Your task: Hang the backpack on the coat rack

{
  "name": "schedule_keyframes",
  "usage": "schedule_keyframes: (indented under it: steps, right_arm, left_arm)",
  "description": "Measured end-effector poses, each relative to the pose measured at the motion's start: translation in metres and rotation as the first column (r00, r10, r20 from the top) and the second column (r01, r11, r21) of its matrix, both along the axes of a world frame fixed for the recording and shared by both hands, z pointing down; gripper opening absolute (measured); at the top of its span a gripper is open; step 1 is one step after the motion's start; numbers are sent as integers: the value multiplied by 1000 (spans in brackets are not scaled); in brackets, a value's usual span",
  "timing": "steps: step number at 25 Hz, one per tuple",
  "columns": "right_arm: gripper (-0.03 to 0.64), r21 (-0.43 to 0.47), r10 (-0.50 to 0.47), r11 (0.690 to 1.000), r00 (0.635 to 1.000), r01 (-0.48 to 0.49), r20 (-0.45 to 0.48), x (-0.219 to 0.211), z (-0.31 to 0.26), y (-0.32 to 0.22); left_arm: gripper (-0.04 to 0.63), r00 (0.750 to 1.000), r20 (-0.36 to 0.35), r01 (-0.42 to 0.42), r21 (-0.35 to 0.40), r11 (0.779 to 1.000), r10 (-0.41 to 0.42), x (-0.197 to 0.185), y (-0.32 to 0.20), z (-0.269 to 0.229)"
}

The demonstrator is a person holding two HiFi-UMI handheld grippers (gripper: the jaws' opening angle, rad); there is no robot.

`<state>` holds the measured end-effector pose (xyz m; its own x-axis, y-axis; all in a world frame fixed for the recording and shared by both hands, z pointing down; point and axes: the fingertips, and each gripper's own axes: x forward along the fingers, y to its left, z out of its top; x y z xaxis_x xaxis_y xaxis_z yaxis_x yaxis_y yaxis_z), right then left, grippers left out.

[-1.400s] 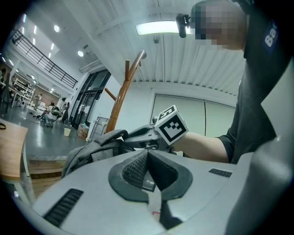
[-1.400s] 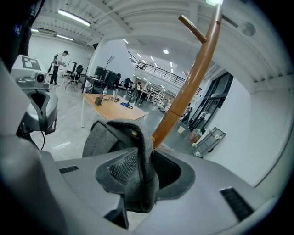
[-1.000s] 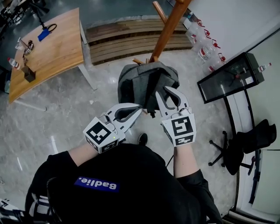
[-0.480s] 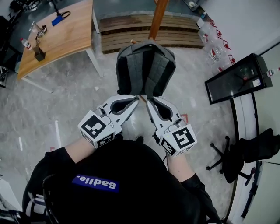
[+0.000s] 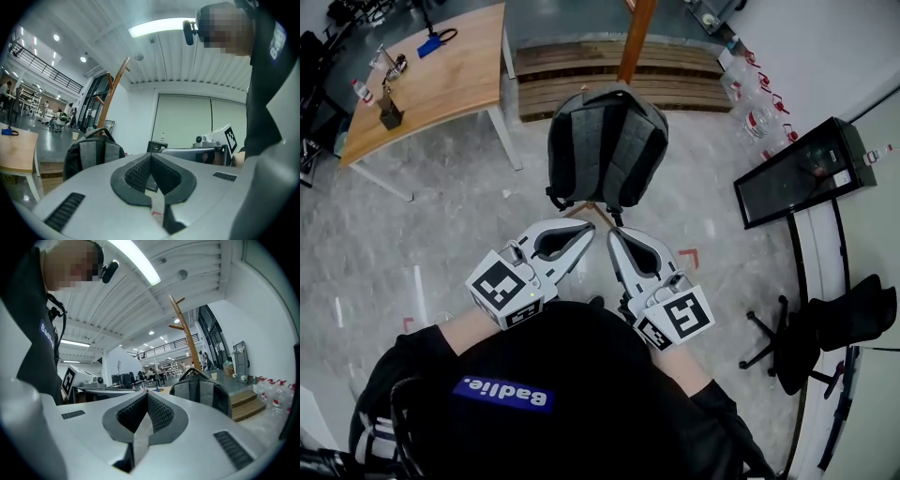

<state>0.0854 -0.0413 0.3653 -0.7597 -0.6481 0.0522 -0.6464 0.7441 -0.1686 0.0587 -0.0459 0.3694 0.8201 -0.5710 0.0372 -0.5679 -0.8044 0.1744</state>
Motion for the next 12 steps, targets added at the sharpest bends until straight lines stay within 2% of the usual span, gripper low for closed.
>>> schedule_keyframes:
  steps: [12]
  right_arm:
    - [5,-9,19,1000,1000,-19,-12,-32,16,5]
  left_arm:
    - [9,998,8,-59,15,998,59,-19,7,2]
